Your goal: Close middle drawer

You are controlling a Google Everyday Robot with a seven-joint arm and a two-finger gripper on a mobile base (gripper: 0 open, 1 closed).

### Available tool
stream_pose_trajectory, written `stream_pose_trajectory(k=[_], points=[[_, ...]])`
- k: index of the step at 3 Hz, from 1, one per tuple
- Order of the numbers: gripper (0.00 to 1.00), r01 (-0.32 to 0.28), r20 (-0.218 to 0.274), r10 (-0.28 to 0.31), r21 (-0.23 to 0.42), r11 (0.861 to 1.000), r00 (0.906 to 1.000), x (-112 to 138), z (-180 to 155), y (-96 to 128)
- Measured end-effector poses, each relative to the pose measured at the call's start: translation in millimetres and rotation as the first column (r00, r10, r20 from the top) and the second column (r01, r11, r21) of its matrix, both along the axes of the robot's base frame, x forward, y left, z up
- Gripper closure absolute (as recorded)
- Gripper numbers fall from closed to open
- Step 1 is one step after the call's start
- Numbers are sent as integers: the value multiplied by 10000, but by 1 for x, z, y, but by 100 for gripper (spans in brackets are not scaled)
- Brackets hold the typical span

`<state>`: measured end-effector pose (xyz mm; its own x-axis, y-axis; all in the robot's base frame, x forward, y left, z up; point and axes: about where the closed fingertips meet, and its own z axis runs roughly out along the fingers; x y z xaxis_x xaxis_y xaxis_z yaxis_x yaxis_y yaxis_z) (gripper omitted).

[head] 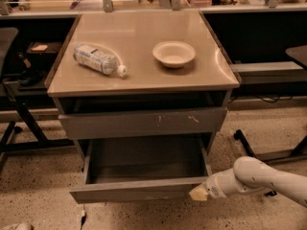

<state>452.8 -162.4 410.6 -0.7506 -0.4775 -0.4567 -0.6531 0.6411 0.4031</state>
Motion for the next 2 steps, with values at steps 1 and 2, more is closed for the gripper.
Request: stream_pose_trajectory(k=[1,2], points=[[100,551,267,-551,-2,9985,9981,23,7,-8],[100,555,267,-555,-2,9985,9981,23,7,-8]])
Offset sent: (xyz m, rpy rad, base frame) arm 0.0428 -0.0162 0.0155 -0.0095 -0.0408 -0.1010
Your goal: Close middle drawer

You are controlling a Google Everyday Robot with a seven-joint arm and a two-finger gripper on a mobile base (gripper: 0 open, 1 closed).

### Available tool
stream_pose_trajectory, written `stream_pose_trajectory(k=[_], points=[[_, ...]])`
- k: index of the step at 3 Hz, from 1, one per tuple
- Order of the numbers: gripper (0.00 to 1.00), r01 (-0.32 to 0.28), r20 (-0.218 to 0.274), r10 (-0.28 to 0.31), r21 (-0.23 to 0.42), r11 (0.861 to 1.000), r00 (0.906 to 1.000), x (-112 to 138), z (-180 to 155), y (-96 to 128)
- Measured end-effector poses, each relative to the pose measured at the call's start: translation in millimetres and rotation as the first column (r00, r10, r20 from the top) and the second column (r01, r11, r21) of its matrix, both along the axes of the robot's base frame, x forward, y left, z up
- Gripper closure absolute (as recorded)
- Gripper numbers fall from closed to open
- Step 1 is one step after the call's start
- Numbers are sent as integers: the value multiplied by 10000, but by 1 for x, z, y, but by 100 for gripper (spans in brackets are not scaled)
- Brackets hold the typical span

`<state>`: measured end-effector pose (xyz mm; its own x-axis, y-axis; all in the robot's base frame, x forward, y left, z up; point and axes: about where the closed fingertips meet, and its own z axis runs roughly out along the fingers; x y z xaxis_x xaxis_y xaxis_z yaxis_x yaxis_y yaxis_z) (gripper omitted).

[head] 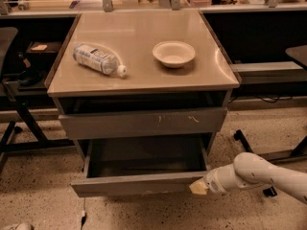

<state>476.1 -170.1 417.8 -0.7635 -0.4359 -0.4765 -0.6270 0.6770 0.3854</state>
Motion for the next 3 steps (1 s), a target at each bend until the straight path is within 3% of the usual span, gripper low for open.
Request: stream_pose_trajectory(k=[2,3], points=[[100,1375,801,-1421,608,9886,9866,36,0,-5],[100,2214,1549,-2360,1055,9694,9593,80,17,-12]])
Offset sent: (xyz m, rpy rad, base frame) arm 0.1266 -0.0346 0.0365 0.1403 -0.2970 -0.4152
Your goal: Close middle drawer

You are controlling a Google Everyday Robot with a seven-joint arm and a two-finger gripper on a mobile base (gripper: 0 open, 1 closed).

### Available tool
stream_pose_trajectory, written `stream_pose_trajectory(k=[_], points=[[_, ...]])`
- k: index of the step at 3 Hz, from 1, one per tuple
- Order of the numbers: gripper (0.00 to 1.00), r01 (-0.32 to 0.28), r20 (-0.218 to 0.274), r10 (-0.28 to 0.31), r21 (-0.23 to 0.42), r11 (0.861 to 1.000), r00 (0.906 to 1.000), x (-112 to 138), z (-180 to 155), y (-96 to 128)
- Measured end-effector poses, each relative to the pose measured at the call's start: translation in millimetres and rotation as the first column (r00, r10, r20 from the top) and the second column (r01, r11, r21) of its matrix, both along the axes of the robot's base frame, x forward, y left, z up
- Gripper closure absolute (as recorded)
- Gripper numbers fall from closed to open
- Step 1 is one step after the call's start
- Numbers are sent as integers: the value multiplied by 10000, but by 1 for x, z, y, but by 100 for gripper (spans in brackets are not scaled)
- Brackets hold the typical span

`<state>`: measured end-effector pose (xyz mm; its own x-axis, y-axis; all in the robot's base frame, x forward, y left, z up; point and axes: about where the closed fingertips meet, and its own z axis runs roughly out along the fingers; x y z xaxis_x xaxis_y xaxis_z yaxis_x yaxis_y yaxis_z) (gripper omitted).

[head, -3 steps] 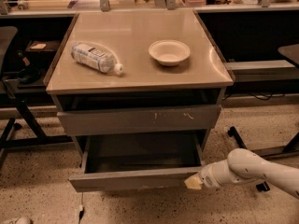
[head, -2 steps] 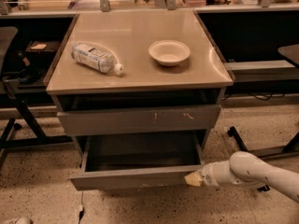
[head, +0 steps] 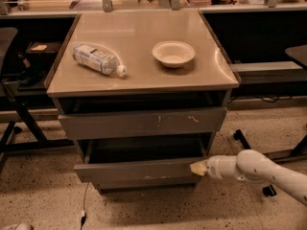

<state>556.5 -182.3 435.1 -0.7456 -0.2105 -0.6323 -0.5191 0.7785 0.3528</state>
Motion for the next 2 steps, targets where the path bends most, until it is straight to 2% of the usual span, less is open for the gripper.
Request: stream_pose_trajectory(k=[1,2], points=[[100,214,216,-215,69,9997,9995,11,5,-1],[100,740,730,-760,288,9968,9944,43,15,-6]])
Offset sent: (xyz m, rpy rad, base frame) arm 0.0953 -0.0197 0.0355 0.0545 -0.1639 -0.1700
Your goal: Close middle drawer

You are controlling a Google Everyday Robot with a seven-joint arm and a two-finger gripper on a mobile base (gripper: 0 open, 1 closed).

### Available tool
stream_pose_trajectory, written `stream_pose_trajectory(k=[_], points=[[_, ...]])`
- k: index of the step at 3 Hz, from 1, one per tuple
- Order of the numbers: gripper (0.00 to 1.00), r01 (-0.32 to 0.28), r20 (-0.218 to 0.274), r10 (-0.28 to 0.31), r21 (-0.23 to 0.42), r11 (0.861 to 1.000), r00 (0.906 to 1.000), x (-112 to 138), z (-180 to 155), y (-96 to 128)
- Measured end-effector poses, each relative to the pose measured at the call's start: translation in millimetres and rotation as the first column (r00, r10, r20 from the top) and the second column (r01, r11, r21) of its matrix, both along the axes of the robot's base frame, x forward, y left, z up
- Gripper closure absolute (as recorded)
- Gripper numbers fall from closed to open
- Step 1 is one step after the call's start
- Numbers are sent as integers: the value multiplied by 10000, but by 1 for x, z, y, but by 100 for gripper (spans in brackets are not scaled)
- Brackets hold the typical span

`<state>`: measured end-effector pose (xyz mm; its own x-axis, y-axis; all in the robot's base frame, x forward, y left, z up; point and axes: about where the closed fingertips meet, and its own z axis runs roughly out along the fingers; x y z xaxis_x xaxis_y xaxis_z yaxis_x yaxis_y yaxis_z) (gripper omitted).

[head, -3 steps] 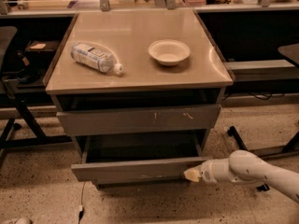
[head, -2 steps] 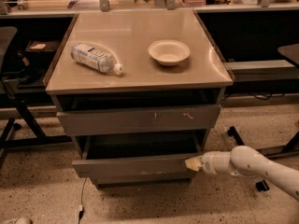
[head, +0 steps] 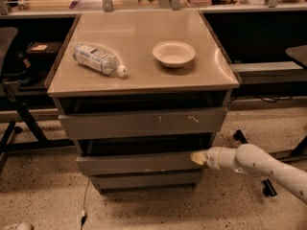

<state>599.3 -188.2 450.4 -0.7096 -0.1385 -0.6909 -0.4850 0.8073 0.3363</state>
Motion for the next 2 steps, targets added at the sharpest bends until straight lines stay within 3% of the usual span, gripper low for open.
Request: stream_pose_trajectory(k=[2], points=[[100,173,58,-174,136,9998,9998,12,-3,1]])
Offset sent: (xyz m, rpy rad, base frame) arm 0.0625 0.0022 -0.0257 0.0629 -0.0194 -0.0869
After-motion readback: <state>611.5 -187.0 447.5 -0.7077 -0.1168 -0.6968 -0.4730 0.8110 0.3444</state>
